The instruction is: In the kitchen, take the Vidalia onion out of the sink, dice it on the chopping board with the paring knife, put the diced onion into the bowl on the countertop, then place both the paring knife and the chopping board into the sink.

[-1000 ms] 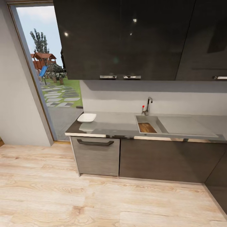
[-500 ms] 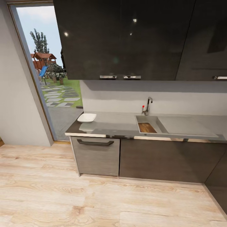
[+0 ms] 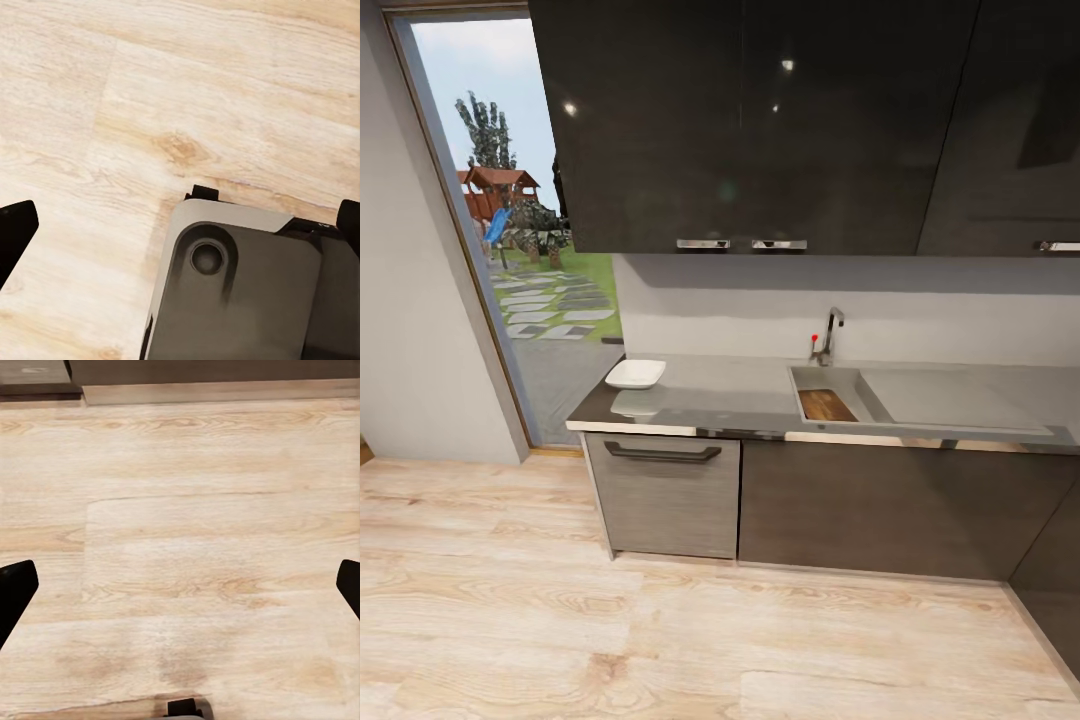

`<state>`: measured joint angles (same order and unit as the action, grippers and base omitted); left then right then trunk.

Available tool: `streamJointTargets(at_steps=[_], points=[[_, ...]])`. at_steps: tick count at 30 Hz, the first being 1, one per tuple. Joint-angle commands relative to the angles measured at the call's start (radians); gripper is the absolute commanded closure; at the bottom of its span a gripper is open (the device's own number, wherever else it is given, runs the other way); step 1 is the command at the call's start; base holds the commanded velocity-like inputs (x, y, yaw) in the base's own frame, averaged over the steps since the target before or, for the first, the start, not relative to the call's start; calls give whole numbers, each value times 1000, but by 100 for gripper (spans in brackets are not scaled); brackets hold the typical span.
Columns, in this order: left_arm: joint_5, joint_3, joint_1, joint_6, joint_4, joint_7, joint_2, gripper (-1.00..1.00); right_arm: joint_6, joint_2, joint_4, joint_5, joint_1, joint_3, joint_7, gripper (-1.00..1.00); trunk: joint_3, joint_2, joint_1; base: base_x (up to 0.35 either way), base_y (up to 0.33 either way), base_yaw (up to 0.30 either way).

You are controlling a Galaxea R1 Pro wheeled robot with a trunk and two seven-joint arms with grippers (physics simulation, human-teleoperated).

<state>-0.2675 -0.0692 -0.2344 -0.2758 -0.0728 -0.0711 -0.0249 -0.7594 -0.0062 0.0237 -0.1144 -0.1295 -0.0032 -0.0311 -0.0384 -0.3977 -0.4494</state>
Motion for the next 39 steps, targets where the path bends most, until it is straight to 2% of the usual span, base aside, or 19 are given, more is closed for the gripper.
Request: streamJointTargets(at_steps=[1, 39], points=[[-6, -7, -2, -6, -4, -1, 0, -100, -3, 0, -1, -4, -1, 0, 1, -100, -2, -2, -1, 0, 0, 0], [-6, -7, -2, -6, -4, -1, 0, -100, -3, 0, -1, -4, -1, 1, 1, -100, -2, -2, -1, 0, 0, 0]])
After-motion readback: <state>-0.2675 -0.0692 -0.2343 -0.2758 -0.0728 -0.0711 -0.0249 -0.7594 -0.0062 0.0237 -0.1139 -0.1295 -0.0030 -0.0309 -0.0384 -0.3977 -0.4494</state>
